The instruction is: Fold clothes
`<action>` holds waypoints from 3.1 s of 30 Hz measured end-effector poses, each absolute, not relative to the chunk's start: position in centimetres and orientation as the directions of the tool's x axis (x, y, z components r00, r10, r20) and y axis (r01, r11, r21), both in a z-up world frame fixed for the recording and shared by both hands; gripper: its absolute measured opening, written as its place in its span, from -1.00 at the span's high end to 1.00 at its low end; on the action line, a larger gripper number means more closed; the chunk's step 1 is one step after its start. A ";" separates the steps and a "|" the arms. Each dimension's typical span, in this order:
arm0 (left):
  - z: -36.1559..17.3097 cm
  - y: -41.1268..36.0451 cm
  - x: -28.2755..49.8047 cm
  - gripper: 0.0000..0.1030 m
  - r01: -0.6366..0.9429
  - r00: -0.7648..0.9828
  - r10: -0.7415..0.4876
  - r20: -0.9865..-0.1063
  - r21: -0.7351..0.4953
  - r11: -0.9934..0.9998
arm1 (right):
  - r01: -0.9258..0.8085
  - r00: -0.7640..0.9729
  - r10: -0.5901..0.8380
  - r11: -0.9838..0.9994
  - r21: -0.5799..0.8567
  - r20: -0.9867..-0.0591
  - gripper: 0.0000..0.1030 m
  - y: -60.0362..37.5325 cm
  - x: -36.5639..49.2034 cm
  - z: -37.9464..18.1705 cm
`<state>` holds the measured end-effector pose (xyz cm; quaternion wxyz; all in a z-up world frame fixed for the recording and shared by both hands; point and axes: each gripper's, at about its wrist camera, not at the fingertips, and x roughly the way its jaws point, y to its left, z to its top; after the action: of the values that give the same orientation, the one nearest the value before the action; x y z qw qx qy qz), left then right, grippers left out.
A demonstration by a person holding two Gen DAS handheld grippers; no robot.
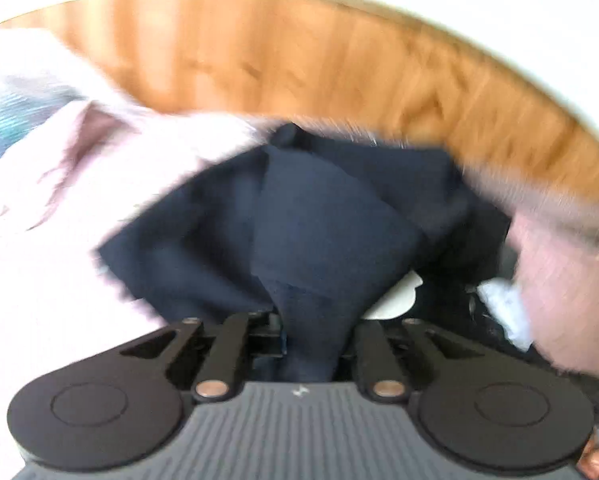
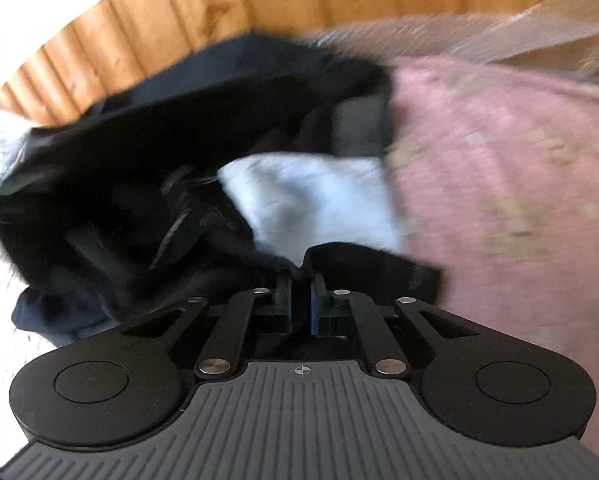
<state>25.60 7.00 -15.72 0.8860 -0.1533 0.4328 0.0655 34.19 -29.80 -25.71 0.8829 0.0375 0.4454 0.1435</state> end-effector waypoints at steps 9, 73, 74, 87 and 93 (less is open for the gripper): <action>-21.6 12.0 10.8 0.37 -0.366 0.357 0.135 -0.924 -0.006 0.931 | -0.186 0.433 0.463 0.885 0.426 -0.773 0.21 -33.5 28.9 -24.6; -31.7 26.6 -2.8 0.99 -0.711 0.535 0.242 -0.809 -0.278 0.646 | -0.364 0.282 0.723 0.689 0.627 -0.631 0.99 -3.2 45.9 -29.6; -30.7 26.7 -3.0 0.99 -0.689 0.571 0.242 -0.785 -0.297 0.661 | -0.365 0.314 0.739 0.674 0.642 -0.597 0.99 -5.0 44.6 -28.1; -20.2 25.0 -15.1 1.00 -0.370 0.812 0.083 -0.577 -0.399 0.839 | -0.388 0.658 0.576 0.811 0.437 -0.484 1.00 -29.7 10.0 -10.2; -27.5 25.0 -17.3 0.90 -0.357 0.634 -0.038 -0.773 -0.336 0.871 | -0.083 0.460 0.297 0.953 0.293 -0.837 0.72 -32.4 0.8 -24.4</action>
<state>-17.27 24.96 -27.48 0.8723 -0.2365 0.4180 0.0916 0.76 -32.36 -24.40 0.8478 0.1056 0.5075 0.1122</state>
